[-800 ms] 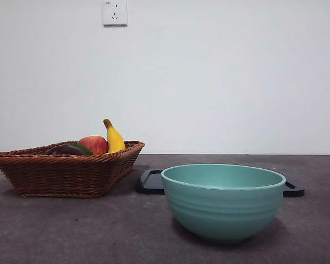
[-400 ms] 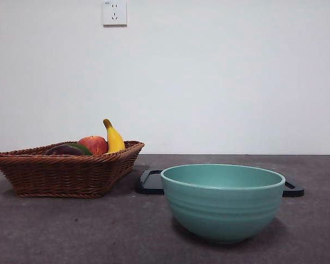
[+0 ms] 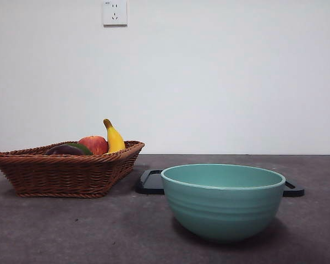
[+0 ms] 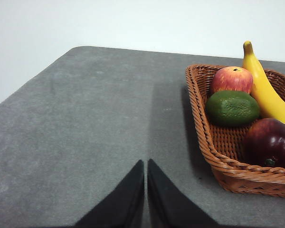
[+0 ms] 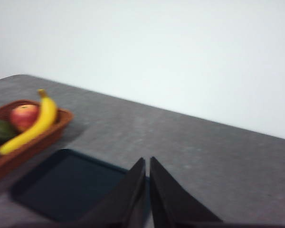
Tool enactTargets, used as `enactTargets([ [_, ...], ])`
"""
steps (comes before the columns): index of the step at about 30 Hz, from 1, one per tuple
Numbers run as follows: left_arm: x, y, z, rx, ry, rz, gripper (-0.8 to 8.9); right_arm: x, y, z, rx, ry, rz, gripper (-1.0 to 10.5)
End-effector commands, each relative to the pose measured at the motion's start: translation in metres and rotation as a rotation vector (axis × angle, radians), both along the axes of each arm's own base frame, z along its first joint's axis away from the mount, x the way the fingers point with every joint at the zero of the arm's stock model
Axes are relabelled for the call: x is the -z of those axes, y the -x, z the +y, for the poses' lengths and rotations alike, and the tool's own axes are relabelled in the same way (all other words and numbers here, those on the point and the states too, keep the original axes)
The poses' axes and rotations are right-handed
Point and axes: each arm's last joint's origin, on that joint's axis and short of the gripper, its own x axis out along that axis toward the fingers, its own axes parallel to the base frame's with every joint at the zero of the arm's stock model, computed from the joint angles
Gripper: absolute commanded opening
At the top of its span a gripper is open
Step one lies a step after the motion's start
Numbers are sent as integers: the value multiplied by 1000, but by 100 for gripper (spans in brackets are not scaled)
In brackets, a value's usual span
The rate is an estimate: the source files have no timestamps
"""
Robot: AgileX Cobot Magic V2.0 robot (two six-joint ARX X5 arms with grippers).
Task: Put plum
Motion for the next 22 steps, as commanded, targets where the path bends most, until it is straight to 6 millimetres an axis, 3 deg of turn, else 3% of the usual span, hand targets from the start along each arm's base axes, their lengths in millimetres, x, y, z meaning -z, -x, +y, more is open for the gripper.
enactTargets([
  [1, 8, -1, 1, -7, 6, 26, 8, 22, -2, -2, 55, -6, -35, 6],
  [13, 8, -1, 1, -7, 6, 26, 8, 95, -2, -5, 181, -26, -58, 6],
  [22, 8, -1, 1, -7, 6, 26, 8, 130, -9, -5, 183, -49, 60, 6],
])
